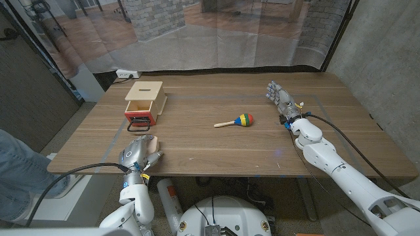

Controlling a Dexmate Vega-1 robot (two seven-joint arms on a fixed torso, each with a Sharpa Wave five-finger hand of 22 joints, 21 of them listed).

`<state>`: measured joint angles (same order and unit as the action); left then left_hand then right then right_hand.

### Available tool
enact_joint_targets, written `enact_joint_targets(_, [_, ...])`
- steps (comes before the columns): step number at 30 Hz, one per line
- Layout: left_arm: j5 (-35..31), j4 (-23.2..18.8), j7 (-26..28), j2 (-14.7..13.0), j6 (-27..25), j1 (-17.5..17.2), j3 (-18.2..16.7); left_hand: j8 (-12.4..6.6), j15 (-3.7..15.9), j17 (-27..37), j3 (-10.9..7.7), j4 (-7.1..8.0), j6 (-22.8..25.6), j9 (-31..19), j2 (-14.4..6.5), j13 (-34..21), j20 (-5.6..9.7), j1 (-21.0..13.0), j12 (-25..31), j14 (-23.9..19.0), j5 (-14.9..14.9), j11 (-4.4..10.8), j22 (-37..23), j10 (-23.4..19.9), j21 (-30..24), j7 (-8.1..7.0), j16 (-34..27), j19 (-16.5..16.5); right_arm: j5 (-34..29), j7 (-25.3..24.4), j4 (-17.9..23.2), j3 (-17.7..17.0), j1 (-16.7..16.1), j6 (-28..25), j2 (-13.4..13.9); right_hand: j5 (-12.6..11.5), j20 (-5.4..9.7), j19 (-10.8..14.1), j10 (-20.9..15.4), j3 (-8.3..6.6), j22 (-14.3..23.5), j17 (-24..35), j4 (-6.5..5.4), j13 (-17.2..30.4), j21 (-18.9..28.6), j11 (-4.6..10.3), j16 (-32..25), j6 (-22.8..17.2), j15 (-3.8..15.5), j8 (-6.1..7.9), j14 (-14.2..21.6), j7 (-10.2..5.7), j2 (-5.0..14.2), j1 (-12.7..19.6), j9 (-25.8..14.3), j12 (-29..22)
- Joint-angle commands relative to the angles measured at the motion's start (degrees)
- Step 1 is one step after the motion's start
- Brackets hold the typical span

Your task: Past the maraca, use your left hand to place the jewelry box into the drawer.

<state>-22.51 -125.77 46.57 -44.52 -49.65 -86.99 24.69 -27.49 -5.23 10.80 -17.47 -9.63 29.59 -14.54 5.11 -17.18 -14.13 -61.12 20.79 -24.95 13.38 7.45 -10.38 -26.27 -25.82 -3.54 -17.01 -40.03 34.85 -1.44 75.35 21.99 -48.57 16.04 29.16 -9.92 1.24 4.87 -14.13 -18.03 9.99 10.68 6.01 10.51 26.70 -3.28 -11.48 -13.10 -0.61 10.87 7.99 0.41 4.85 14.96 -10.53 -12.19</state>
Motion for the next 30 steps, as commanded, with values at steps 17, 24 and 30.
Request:
enact_joint_targets(17, [-0.9, -1.2, 0.0, -1.1, 3.3, 1.9, -2.3, -1.21, 10.83, 8.1, -3.41, 0.26, 3.3, 0.2, -12.9, -1.4, 11.76, -16.0, 0.8, -12.7, 1.0, -0.13, -0.3, -4.4, -2.1, 1.47, -4.0, -12.2, 0.4, -0.5, -0.1, -1.2, -0.4, 1.9, -0.1, -0.3, 0.02, 0.8, -0.5, -0.22, 0.2, 0.2, 0.25, 0.2, -0.5, 0.13, 0.2, -0.4, -0.01, 0.35, 0.5, 0.14, 0.50, 0.2, -0.3, -0.2])
enact_joint_targets(24, [-0.2, -1.7, -1.1, -1.1, 4.5, 1.9, -3.3, -1.41, 11.19, 8.6, -4.12, 0.22, 3.9, 0.3, -12.8, -1.7, 12.66, -16.7, 0.9, -13.4, 1.2, -0.20, -0.2, -5.2, -2.3, 1.69, -4.1, -12.3, 0.7, -0.9, 0.6, -1.7, -1.2, 2.0, 0.2, -0.3, 0.03, 0.9, -0.5, -0.21, 0.2, 0.2, 0.26, 0.2, -0.7, 0.13, 0.3, -0.4, 0.00, 0.35, 0.4, 0.12, 0.47, 0.2, -0.3, -0.2])
enact_joint_targets(30, [-0.2, -2.3, -2.1, -1.5, 4.8, 1.9, -3.6, -1.48, 11.13, 8.9, -4.52, 0.29, 4.1, 0.3, -12.8, -2.0, 13.06, -17.0, 0.8, -13.9, 1.3, -0.41, -0.2, -5.3, -2.5, 1.87, -4.2, -12.5, 0.5, -0.9, 0.8, -1.8, -1.5, 2.1, 0.5, -0.3, 0.02, 0.9, -0.5, -0.23, 0.2, 0.2, 0.29, 0.2, -0.8, 0.14, 0.3, -0.5, 0.01, 0.35, 0.4, 0.10, 0.47, 0.3, -0.3, -0.2])
